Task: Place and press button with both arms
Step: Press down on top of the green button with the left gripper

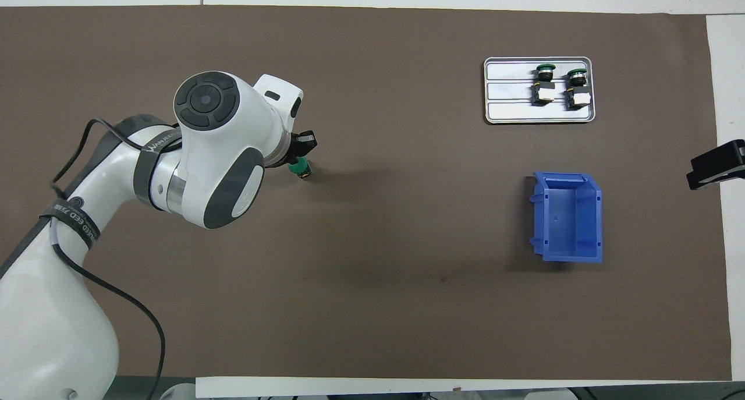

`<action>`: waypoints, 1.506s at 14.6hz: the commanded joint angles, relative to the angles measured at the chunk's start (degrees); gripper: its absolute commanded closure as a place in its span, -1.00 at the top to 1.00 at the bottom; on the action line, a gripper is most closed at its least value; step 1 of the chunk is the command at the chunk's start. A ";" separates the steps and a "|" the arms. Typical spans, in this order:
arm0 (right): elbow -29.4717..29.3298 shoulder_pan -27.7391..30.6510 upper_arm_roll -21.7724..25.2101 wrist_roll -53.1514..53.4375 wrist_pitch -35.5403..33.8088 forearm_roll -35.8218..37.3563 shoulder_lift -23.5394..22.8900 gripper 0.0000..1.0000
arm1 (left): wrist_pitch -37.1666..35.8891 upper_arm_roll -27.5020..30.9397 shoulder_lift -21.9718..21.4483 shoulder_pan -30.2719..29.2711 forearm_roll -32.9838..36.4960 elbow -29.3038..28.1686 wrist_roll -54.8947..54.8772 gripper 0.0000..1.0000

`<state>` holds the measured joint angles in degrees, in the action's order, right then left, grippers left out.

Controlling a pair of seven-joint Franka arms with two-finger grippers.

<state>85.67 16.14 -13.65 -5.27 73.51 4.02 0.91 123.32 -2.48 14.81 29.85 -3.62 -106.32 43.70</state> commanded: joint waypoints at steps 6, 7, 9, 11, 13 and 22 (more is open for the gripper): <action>1.78 0.73 -0.24 -1.32 0.58 -0.86 1.47 0.98 | 2.72 0.54 2.16 1.79 1.08 -0.56 -0.28 -1.00; 1.78 0.73 -0.24 -1.32 0.58 -0.86 1.47 0.98 | 2.63 0.54 2.07 1.61 1.08 -0.65 -0.28 -1.00; 1.78 0.73 -0.24 -1.32 0.58 -0.77 1.47 0.98 | 2.80 0.63 1.72 1.79 1.08 -2.05 -0.46 -1.00; 1.78 0.73 -0.24 -1.32 0.58 -0.86 1.47 0.98 | 3.24 0.54 1.63 1.79 1.08 -2.84 -1.42 -1.00; 1.78 0.73 -0.24 -1.32 0.58 -0.86 1.47 0.98 | 5.26 0.54 1.46 1.70 1.08 -4.60 -1.78 -1.00; 1.78 0.73 -0.24 -1.32 0.58 -0.86 1.47 0.98 | 0.09 0.98 -2.50 -0.76 0.29 -0.66 -2.04 -0.56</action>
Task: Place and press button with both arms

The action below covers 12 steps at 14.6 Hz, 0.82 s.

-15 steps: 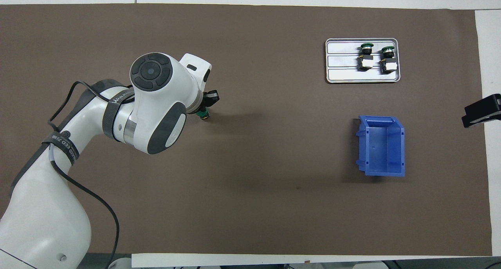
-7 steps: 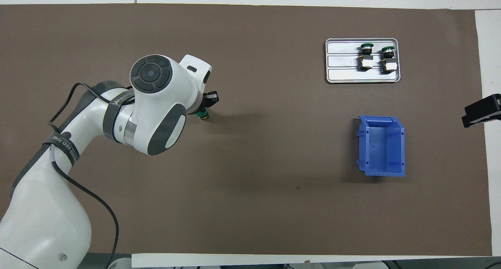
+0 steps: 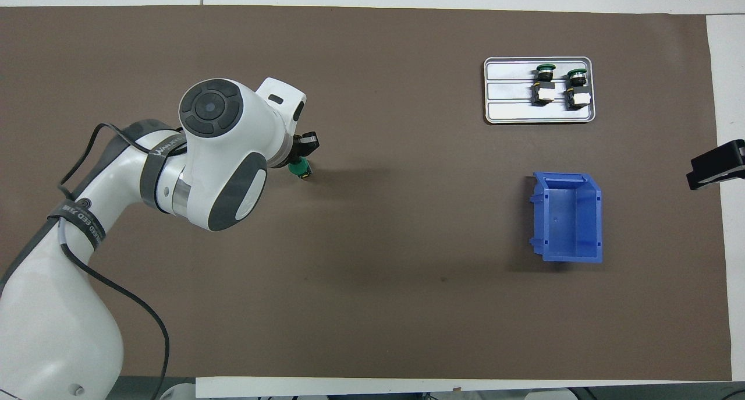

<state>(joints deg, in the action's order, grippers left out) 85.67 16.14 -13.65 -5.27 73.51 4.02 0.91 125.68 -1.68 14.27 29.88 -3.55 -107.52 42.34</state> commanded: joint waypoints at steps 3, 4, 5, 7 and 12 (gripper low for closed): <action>1.78 0.73 -0.24 -1.32 0.58 -0.86 1.47 0.98 | -3.95 0.54 -4.33 -1.93 0.21 1.09 -0.24 0.40; 1.78 0.73 -0.24 -1.32 0.58 -0.86 1.47 0.98 | -4.39 0.71 -5.12 -2.19 0.21 1.09 -0.33 0.61; 1.78 0.73 -0.24 -1.32 0.58 -0.77 1.47 0.98 | -5.44 0.80 -5.73 -3.58 0.30 1.35 -0.50 0.77; 1.78 0.73 -0.24 -1.32 0.58 -0.86 1.47 0.98 | -8.95 0.80 -6.96 -5.52 0.82 2.66 -1.20 1.00; 1.78 0.73 -0.24 -1.24 0.93 -0.86 1.38 0.98 | -18.00 0.80 -10.22 -14.74 0.91 4.08 -16.99 1.00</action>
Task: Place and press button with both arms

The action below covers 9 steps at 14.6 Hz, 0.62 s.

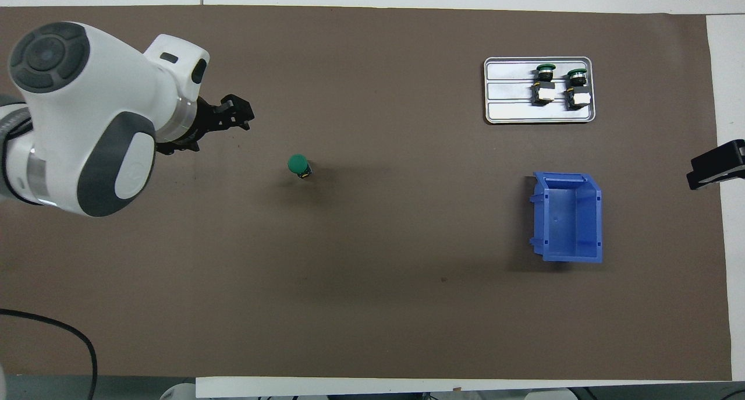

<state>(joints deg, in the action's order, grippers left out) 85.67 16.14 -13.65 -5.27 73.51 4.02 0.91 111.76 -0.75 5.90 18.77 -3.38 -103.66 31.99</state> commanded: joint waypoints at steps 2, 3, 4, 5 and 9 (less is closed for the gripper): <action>1.61 1.17 -0.24 -1.94 1.11 -1.03 1.29 0.98 | -7.42 -0.13 -3.69 -7.76 0.83 0.30 -14.29 1.00; 1.61 1.35 -0.24 -2.64 1.28 -2.34 1.20 0.98 | -9.09 -0.13 -4.57 -9.79 0.83 0.30 -17.72 1.00; 1.61 1.44 -0.15 -2.56 2.67 -4.09 1.11 0.98 | -10.85 -0.13 -5.28 -11.20 0.92 0.56 -20.62 1.00; 1.70 1.26 -0.15 -1.86 5.47 -5.68 1.03 0.98 | -12.60 -0.13 -5.81 -12.61 0.92 1.08 -22.65 1.00; -3.90 -5.92 -1.20 11.73 7.61 -8.41 -5.28 0.98 | -21.29 -0.13 -6.69 -14.38 4.43 6.34 -26.10 1.00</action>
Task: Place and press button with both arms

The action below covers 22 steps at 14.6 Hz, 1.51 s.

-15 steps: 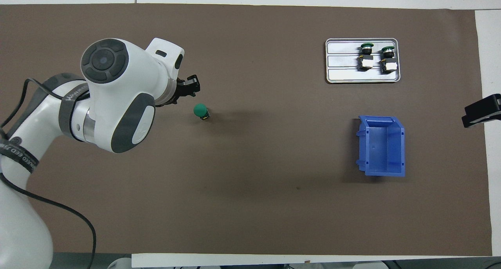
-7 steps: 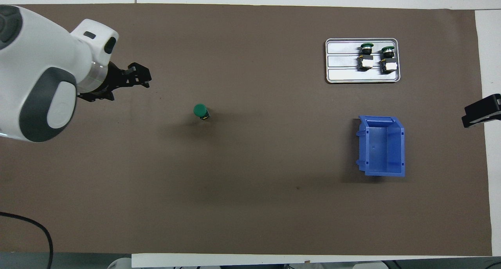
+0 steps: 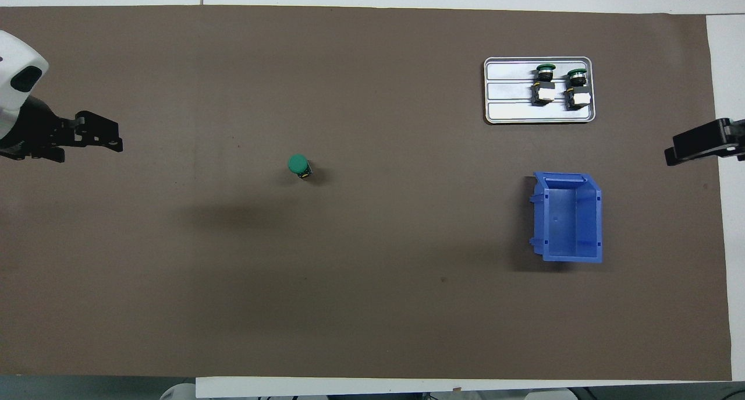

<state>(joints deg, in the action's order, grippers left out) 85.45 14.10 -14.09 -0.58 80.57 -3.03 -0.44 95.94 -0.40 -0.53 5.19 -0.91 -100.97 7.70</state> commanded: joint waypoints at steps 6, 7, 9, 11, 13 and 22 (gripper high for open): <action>-21.36 -27.68 -0.50 32.54 7.82 1.60 -22.91 0.98 | -15.68 -0.21 -0.43 -0.80 1.97 10.08 -1.73 1.00; -22.69 -31.72 -0.68 36.66 10.98 4.58 -25.72 0.98 | -16.48 -0.30 -0.43 -0.80 1.79 10.79 -1.81 1.00; -23.66 -39.28 -0.07 46.59 19.14 7.41 -31.26 0.98 | -17.27 -0.48 -0.43 -0.80 1.79 12.20 -1.73 1.00; -23.49 -43.26 -0.24 49.53 24.78 9.52 -34.79 0.98 | -16.93 -0.56 -0.78 -0.62 1.79 11.76 -1.55 1.00; -21.83 -44.24 -0.59 48.13 30.24 13.03 -36.38 0.98 | -16.75 -0.65 -1.40 -0.53 1.88 10.71 -1.55 1.00; -10.68 -46.44 -0.68 38.56 45.88 17.00 -39.46 0.98 | -16.40 -0.65 -1.58 -0.27 1.97 10.35 -1.11 1.00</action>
<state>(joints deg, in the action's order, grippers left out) 71.39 -32.95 -14.45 40.74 122.82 13.10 -40.45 80.04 -0.77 -1.17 4.85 0.01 -89.98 6.74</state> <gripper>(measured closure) 0.004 0.000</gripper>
